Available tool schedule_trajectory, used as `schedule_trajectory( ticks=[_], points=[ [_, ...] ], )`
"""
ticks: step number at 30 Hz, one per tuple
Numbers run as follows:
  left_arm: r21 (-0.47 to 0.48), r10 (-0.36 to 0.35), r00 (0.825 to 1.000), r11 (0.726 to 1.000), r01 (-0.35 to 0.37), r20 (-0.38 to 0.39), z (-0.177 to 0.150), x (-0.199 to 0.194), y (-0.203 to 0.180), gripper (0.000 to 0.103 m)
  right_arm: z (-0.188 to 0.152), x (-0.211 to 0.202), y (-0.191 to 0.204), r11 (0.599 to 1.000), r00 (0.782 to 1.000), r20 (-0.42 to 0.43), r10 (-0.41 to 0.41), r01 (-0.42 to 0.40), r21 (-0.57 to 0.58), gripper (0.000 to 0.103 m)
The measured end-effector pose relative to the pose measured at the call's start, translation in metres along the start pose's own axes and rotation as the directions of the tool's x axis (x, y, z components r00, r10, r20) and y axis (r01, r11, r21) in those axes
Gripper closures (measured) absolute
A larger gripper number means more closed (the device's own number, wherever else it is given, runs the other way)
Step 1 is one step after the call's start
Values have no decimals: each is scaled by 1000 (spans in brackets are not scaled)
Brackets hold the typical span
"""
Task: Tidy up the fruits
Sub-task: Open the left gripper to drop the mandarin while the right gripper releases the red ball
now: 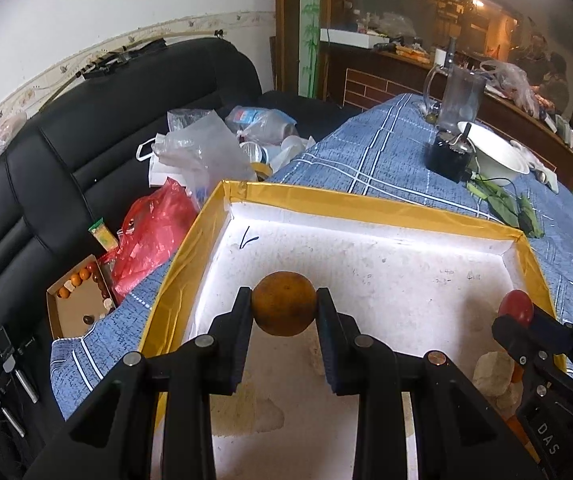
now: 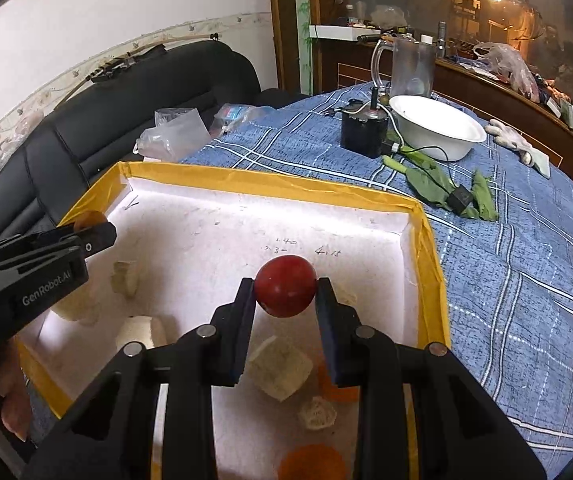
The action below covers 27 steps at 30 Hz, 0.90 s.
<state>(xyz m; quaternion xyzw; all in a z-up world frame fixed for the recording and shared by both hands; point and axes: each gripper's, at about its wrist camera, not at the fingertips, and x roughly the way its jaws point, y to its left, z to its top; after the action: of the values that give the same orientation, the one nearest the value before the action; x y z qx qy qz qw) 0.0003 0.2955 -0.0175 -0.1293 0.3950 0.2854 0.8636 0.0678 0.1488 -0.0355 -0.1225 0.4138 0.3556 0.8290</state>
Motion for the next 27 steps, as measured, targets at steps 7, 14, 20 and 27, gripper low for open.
schedule_trajectory(
  ticks=[7, 14, 20, 27],
  points=[
    [-12, 2, 999, 1000, -3, -42, 0, 10, 2, 73, 4, 12, 3, 1000, 1000, -24, 7, -7, -6, 70],
    [-17, 5, 999, 1000, -6, -53, 2, 13, 4, 73, 6, 16, 4, 1000, 999, -35, 6, -6, -11, 70],
    [-45, 17, 997, 999, -20, -72, 2, 13, 10, 72, 7, 16, 3, 1000, 999, -39, -1, 1, -10, 70],
    [-79, 12, 1000, 997, -14, -25, 4, -7, 12, 27, 8, -17, -8, 1000, 999, 33, -9, 9, 8, 37]
  ],
)
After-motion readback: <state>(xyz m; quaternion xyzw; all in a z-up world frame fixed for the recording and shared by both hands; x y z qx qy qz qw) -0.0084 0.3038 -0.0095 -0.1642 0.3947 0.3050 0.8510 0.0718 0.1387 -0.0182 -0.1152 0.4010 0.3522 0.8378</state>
